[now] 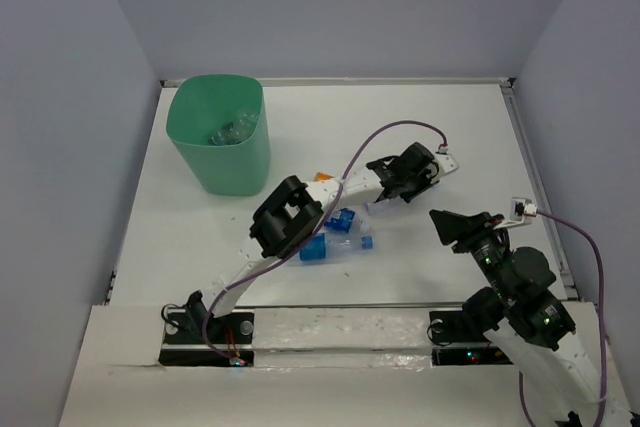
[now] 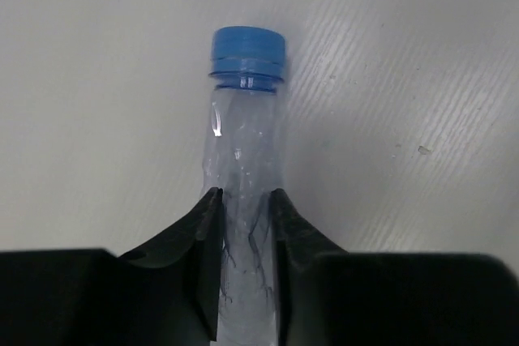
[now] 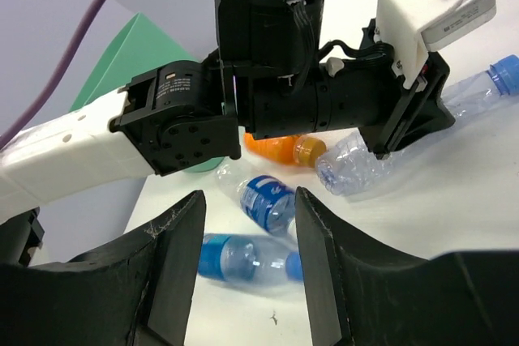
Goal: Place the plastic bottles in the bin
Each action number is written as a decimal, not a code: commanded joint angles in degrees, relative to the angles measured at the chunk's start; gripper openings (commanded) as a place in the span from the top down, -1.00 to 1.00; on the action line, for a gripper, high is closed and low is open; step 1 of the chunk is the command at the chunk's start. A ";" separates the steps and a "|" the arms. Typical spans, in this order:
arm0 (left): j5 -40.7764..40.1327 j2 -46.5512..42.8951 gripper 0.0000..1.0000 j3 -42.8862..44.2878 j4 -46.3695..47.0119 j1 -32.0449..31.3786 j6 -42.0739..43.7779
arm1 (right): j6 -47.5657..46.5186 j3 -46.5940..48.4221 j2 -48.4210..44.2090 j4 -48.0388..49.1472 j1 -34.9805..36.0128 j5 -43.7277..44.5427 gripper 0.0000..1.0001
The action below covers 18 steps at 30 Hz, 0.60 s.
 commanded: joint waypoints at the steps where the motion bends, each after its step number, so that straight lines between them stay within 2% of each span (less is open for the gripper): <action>1: -2.42 -3.49 0.57 0.68 2.18 -0.09 1.28 | -2.25 0.42 -2.43 3.46 0.17 -2.39 -0.07; 5: -4.00 -8.94 0.68 -1.79 7.53 -0.01 1.19 | -4.26 0.50 -0.76 6.35 0.17 -5.37 -0.08; 7: -3.83 -12.72 0.74 -1.70 9.46 0.52 0.05 | -6.11 0.42 3.45 9.24 0.17 -9.06 -0.08; 12: -4.79 -20.98 0.74 -2.40 15.62 3.85 -3.63 | -8.31 -0.29 13.29 17.69 0.17 -20.55 -0.11; 13: -4.71 -23.51 0.74 -2.58 16.23 4.82 -5.73 | -8.49 -0.20 18.09 19.70 0.17 -21.80 -0.12; 16: -4.53 -29.67 0.74 -5.29 17.55 9.65 -10.05 | -9.98 1.12 28.90 23.22 0.17 -29.09 -0.21; 17: -4.62 -31.43 0.74 -6.70 17.99 10.97 -10.93 | -10.77 1.64 28.95 24.02 0.17 -31.72 -0.26; 18: -5.58 -35.28 0.74 -8.01 18.35 13.76 -11.89 | -13.39 4.08 34.69 23.07 0.95 -35.31 -0.43</action>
